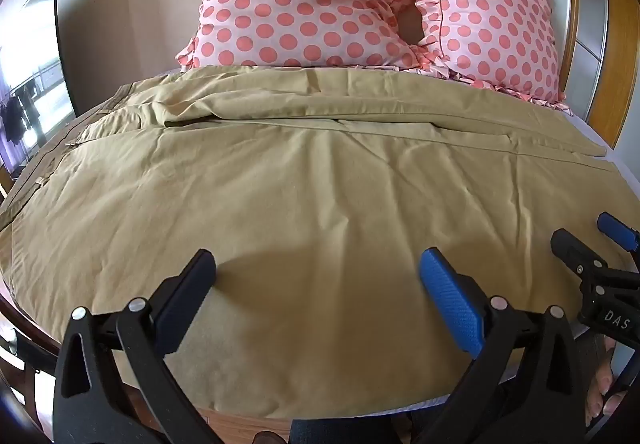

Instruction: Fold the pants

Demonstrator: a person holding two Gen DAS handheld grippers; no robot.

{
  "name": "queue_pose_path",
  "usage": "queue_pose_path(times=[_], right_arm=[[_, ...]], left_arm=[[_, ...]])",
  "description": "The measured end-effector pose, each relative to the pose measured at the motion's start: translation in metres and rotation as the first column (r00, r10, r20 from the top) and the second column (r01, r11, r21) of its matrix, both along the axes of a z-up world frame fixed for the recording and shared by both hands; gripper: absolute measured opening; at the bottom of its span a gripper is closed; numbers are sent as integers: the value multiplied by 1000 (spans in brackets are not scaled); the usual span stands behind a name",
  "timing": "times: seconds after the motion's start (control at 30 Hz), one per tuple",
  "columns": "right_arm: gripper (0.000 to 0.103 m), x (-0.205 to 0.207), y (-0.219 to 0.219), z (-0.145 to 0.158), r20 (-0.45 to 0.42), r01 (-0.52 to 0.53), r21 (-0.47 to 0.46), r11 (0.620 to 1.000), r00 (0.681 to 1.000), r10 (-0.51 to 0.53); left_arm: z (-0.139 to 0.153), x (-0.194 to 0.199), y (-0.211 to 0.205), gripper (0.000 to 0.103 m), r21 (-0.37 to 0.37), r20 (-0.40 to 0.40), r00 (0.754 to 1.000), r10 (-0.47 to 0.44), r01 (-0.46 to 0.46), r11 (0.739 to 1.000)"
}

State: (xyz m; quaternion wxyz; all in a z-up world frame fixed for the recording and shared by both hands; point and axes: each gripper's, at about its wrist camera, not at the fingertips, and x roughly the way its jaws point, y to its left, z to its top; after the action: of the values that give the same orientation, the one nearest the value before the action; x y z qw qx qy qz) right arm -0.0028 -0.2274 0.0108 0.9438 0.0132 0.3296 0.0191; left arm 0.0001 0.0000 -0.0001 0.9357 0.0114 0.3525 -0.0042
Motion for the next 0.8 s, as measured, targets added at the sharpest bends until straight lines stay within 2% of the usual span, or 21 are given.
queue_pose_path(times=[0.8], right_arm=[[102,0,-1,0,2,1,3,1000,1000,-1]], left_arm=[[0,0,0,101,1,7,1000,0,0,1000]])
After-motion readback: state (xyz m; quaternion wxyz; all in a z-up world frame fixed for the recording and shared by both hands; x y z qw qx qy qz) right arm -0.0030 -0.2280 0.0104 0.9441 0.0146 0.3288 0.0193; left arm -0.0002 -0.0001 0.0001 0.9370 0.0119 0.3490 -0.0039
